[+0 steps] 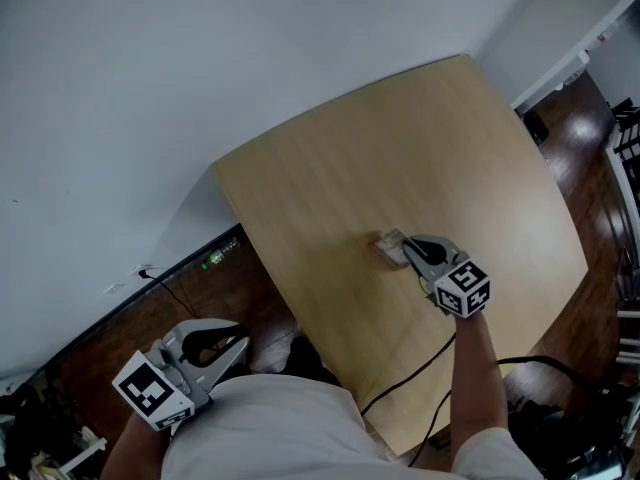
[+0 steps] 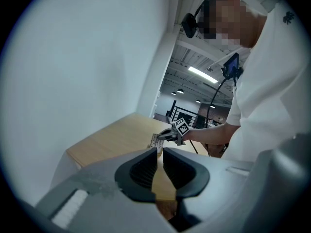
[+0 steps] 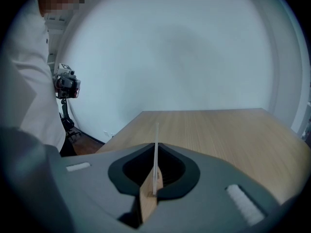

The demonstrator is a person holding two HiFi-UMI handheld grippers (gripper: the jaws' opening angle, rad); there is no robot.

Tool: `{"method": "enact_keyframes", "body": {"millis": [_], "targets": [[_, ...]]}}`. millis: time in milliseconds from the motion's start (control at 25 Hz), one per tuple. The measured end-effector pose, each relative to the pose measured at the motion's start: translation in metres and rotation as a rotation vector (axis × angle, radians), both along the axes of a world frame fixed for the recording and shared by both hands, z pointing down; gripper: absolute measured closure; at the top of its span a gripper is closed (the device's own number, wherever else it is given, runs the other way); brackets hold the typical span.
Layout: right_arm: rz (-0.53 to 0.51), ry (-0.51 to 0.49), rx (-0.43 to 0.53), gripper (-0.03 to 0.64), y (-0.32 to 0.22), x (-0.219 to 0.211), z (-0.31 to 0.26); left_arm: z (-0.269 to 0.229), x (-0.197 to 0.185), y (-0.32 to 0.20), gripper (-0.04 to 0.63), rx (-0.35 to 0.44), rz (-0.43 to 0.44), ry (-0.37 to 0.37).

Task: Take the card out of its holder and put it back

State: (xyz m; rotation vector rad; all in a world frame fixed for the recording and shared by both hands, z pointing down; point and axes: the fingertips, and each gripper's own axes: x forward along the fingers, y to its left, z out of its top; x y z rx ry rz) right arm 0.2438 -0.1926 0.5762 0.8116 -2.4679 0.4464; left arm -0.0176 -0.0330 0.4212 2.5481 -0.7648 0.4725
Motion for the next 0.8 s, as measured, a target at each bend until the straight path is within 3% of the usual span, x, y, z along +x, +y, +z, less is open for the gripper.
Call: {"method": "enact_keyframes", "body": {"millis": [240, 440, 600, 800], "targets": [[0.069, 0.007, 0.063, 0.546, -0.008, 0.000, -0.013, -0.004, -0.006, 0.004, 0.551, 0.006, 0.032, 0.005], [0.202, 0.041, 0.207, 0.475, -0.004, 0.000, -0.061, -0.011, -0.023, 0.018, 0.551, 0.041, 0.077, 0.027], [0.297, 0.056, 0.274, 0.459, 0.035, -0.016, -0.103, -0.021, -0.049, 0.038, 0.551, 0.092, 0.128, 0.054], [0.377, 0.091, 0.281, 0.452, 0.128, -0.074, -0.123, -0.026, -0.105, 0.078, 0.551, 0.132, 0.190, 0.075]]}}
